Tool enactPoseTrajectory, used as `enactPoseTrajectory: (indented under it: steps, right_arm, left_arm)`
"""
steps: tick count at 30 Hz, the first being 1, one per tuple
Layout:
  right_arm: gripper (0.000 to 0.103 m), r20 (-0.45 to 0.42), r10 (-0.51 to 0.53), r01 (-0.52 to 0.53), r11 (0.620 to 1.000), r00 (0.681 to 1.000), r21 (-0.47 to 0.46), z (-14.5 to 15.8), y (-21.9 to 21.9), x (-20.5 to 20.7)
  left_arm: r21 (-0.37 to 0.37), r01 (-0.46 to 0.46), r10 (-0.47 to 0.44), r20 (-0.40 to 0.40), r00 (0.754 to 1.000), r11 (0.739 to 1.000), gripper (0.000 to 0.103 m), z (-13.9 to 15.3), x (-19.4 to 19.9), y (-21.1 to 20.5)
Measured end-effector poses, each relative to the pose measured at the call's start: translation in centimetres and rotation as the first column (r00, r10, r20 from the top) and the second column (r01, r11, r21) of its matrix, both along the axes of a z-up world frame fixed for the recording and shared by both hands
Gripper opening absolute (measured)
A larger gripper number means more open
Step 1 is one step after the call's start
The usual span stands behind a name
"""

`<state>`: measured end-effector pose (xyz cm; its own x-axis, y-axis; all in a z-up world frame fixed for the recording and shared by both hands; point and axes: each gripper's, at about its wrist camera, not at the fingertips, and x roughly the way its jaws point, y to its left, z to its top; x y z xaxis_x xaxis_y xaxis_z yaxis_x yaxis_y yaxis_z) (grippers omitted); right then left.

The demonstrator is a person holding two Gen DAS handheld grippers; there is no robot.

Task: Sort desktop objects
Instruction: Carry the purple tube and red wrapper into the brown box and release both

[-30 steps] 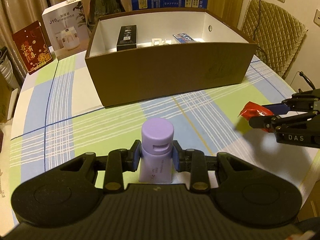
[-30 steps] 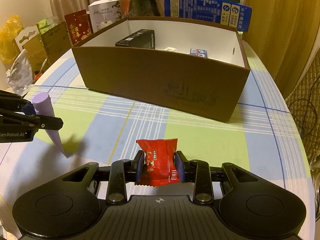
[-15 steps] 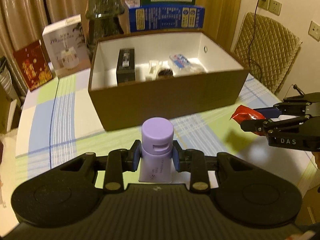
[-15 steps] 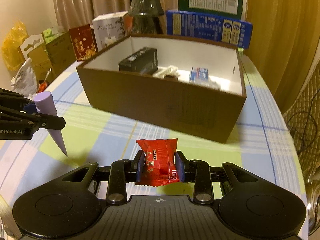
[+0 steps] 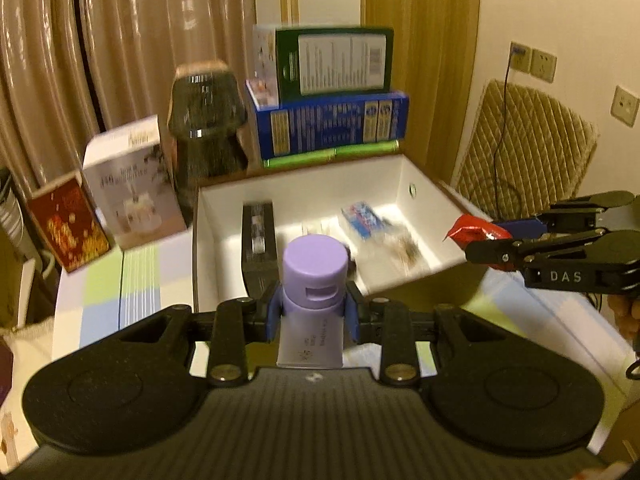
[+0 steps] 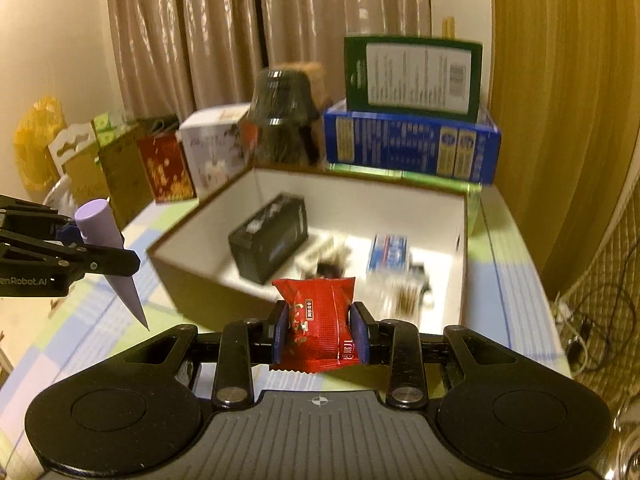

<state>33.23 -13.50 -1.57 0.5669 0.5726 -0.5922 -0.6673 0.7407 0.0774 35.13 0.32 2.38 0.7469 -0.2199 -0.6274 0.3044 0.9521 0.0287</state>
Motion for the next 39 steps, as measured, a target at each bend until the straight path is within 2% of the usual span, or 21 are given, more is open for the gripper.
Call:
enactPoseTrajectory:
  steps: [6, 11, 20, 29, 39]
  right_arm:
    - [0.031, 0.024, -0.007, 0.007, 1.0, 1.0, 0.02, 1.2, 0.7, 3.3]
    - [0.031, 0.016, -0.018, 0.018, 1.0, 1.0, 0.006, 0.8, 1.4, 5.9]
    - [0.031, -0.039, -0.043, 0.042, 0.999, 0.998, -0.031, -1.8, 2.7, 9.2]
    - [0.031, -0.102, -0.047, 0.041, 0.997, 0.994, -0.066, -4.3, 3.6, 10.5]
    - [0.031, -0.136, -0.038, 0.028, 0.997, 0.99, -0.078, -5.5, 4.9, 11.0]
  left_arm:
    - [0.006, 0.013, -0.014, 0.043, 0.999, 1.0, 0.027, 1.6, 4.0, -1.2]
    - [0.013, 0.027, -0.027, 0.023, 0.999, 1.0, 0.027, 1.1, 7.3, -2.3]
    - [0.042, 0.029, -0.025, -0.094, 0.995, 0.999, 0.027, -3.3, 12.1, -3.2]
    - [0.089, -0.006, 0.027, -0.246, 0.969, 0.996, 0.027, -8.6, 14.4, -2.4]
    - [0.116, -0.018, 0.055, -0.321, 0.945, 0.993, 0.027, -11.5, 15.4, -1.7]
